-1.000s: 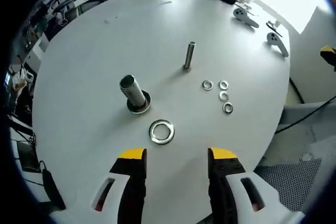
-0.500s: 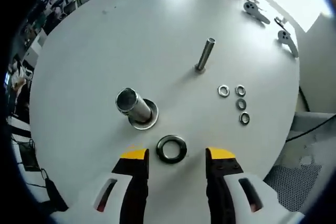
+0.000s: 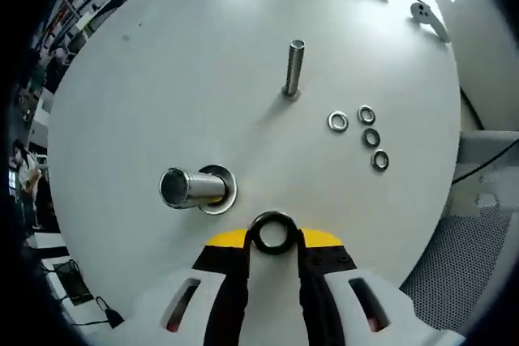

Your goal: Place the washer onto the threaded stud by aligning its center hole with the stud, sliding it down to the base, and recovering from edge contact or off-axis alignment until the washer reaches the visible bottom stop.

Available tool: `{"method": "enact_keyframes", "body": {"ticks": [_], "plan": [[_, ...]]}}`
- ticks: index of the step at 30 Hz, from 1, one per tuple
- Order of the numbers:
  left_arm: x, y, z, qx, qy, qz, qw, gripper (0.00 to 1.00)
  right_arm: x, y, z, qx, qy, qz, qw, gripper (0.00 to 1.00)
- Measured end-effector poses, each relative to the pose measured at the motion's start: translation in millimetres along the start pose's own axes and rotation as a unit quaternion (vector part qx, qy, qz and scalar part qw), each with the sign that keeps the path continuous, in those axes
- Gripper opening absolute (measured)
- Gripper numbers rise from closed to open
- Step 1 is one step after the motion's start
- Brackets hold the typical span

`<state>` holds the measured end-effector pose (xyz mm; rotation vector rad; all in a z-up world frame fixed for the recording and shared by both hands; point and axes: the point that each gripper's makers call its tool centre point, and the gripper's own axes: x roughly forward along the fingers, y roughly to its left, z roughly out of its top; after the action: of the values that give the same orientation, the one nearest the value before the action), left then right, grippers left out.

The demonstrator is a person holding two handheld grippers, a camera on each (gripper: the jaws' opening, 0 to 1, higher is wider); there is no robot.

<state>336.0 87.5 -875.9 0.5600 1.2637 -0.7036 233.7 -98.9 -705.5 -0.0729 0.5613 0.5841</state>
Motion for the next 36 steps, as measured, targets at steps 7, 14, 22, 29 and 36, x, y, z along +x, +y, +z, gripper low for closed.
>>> {"method": "enact_keyframes", "body": {"ticks": [7, 14, 22, 29, 36], "plan": [[-3, -6.4, -13.2, 0.024, 0.027, -0.006, 0.9993, 0.2, 1, 1, -1.5, -0.002, 0.004, 0.001, 1.0, 0.38], [-5, -15.6, -12.7, -0.038, 0.039, -0.015, 0.9984, 0.29, 1, 1, -1.7, -0.003, 0.004, 0.002, 1.0, 0.38], [-3, -4.3, -11.2, -0.017, 0.044, 0.003, 0.9989, 0.27, 0, 1, -3.0, -0.001, 0.007, 0.001, 1.0, 0.38], [-1, -3.1, -9.1, 0.0, 0.043, 0.002, 0.9991, 0.21, 0, 1, -1.8, 0.0, 0.005, 0.0, 1.0, 0.38], [-1, -5.9, -10.8, 0.006, 0.049, -0.001, 0.9988, 0.2, 1, 1, -2.8, -0.002, 0.007, 0.001, 1.0, 0.38]]}}
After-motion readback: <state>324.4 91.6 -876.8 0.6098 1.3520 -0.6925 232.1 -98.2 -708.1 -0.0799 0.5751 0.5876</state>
